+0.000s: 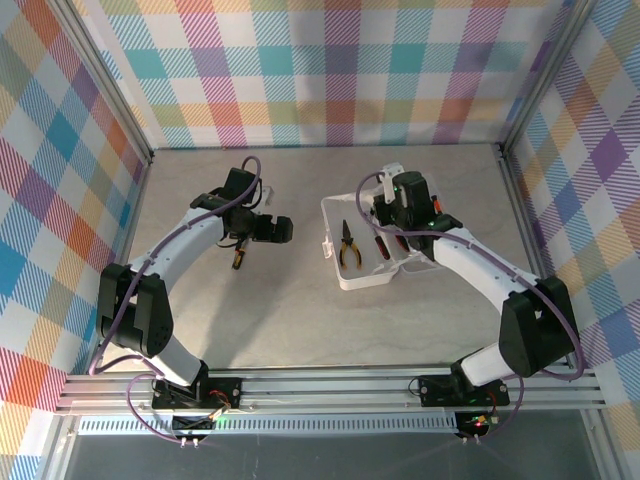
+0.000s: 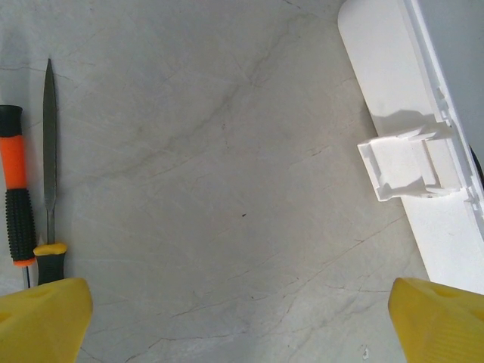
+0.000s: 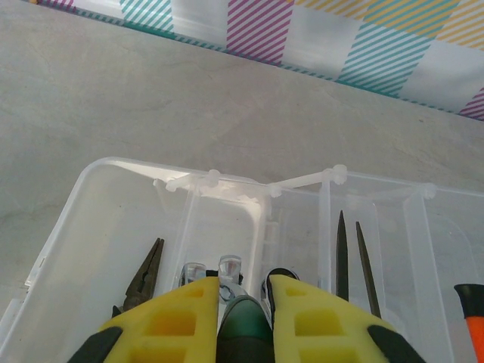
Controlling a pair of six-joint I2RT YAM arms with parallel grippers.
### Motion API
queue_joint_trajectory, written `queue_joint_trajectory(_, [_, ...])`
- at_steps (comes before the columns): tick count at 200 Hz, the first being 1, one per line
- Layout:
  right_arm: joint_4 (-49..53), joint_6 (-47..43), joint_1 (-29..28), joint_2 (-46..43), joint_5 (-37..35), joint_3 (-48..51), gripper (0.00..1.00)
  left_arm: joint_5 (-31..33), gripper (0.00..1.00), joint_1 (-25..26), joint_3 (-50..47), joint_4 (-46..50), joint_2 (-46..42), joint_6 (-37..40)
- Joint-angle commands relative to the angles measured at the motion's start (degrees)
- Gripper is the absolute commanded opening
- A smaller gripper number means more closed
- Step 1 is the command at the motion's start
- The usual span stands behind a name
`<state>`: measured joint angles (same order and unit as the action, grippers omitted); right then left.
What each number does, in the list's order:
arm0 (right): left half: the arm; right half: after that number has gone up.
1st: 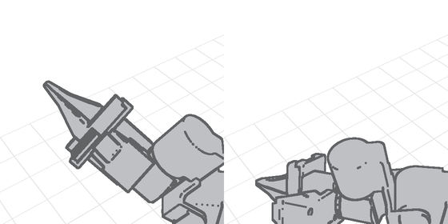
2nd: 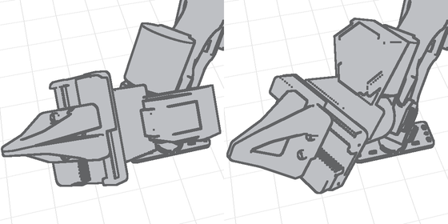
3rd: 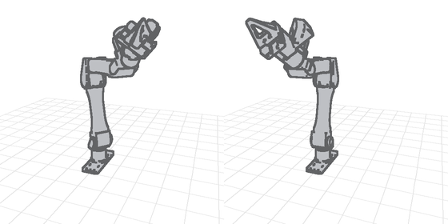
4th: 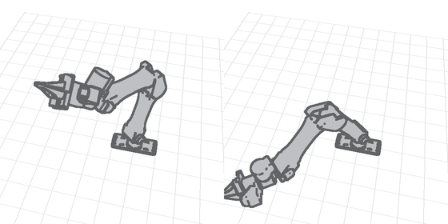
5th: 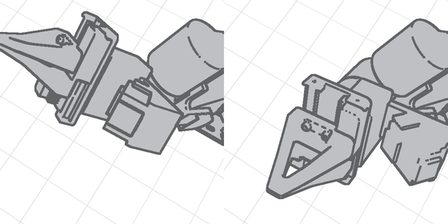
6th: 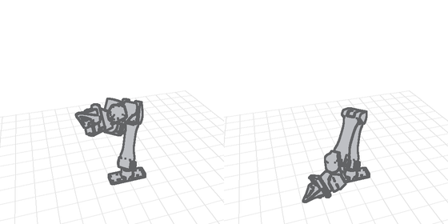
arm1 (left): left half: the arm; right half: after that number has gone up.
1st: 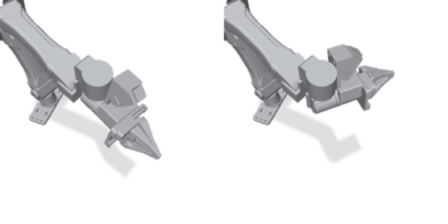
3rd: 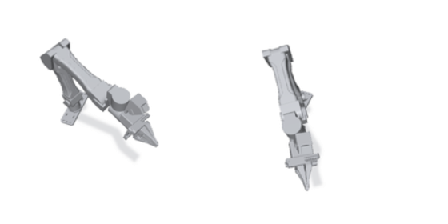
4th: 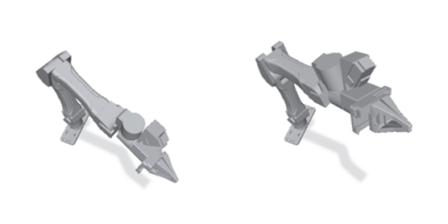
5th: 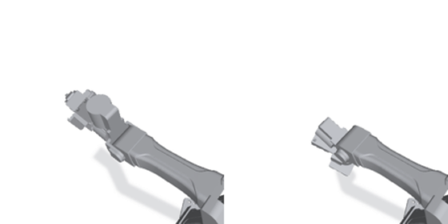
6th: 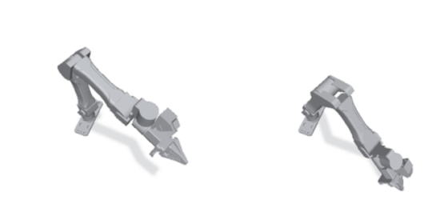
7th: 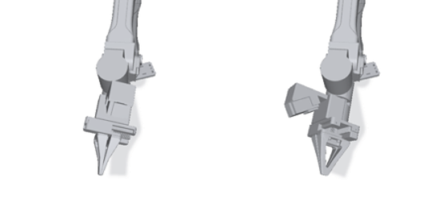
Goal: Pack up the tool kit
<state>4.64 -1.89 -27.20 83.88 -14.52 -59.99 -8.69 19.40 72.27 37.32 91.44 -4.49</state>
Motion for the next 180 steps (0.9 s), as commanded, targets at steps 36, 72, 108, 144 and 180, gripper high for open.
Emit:
queue_joint_trajectory(36, [14.24, 4.49, -2.58, 3.83, 0.14, 5.39, 0.00, -1.72, 1.00, -0.15, 2.16, 1.44, 0.80, 0.82])
queue_joint_trajectory(72, [15.50, 6.75, -3.38, 4.28, -0.76, 7.21, 0.00, -2.25, 1.00, -0.15, 2.26, 1.26, 1.37, 0.72])
queue_joint_trajectory(108, [17.51, 7.90, -3.65, 4.06, -2.59, 7.67, 0.02, -2.73, 1.00, -0.13, 2.44, 1.18, 1.72, 0.71])
queue_joint_trajectory(144, [19.32, 9.33, -3.65, 4.63, -2.05, 7.35, 0.06, -2.69, 1.00, -0.15, 2.24, 1.35, 1.40, 0.71])
queue_joint_trajectory(180, [20.64, 10.14, -3.65, 4.80, -1.30, 6.89, 0.14, -2.56, 1.00, -0.13, 1.95, 1.56, 0.94, 0.80])
